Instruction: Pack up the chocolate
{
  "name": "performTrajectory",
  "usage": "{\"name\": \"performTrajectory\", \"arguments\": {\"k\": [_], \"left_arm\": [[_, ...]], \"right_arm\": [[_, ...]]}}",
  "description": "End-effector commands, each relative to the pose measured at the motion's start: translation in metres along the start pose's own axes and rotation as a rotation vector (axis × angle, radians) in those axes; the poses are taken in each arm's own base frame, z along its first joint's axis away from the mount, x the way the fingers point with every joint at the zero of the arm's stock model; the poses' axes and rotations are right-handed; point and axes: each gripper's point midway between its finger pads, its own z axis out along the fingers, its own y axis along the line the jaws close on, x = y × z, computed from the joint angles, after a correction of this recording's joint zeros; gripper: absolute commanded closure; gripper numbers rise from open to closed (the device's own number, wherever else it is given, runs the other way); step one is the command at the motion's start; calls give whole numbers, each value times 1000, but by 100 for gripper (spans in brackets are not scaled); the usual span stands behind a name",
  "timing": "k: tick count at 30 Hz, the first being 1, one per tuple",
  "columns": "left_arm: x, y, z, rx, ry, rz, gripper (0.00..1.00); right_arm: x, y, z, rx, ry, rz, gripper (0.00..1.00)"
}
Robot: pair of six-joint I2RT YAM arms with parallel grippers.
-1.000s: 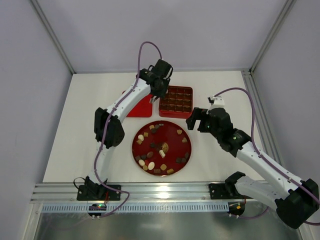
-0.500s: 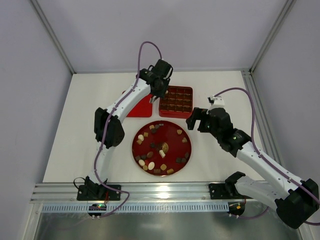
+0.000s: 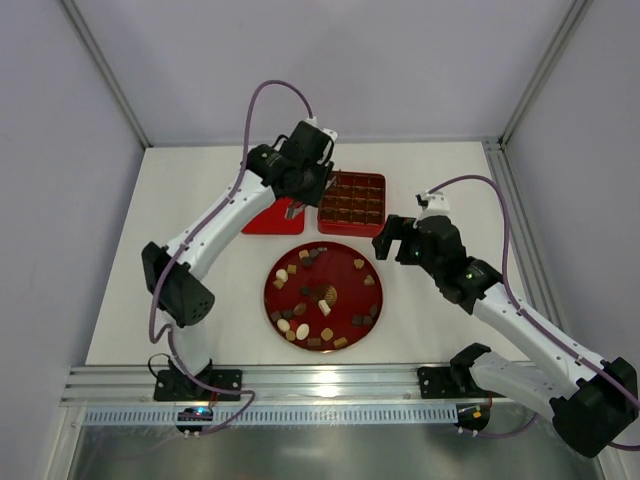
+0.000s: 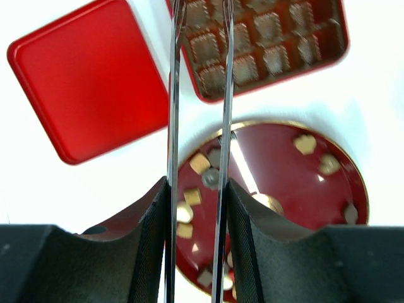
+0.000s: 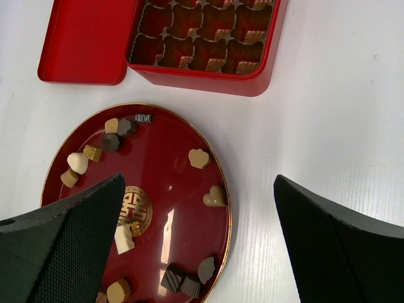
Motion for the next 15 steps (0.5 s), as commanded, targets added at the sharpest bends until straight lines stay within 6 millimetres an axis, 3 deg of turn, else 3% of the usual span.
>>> {"name": "performTrajectory", "arguments": {"k": [1, 6, 8, 9, 15], "left_arm": [[10, -14, -51, 44, -39, 17, 61], [70, -22, -69, 61, 60, 66, 61], [84, -24, -86, 79, 58, 66, 60], [103, -22, -85, 80, 100, 72, 61], [148, -25, -116, 150, 140, 59, 60]], "right_arm": [[-15, -1, -4, 9, -50, -3, 0], [-17, -2, -9, 11, -61, -3, 0], [-17, -4, -11, 18, -67, -4, 0], [-18, -5, -12, 20, -69, -5, 0], [-14, -11, -12, 41, -66, -4, 0]]}}
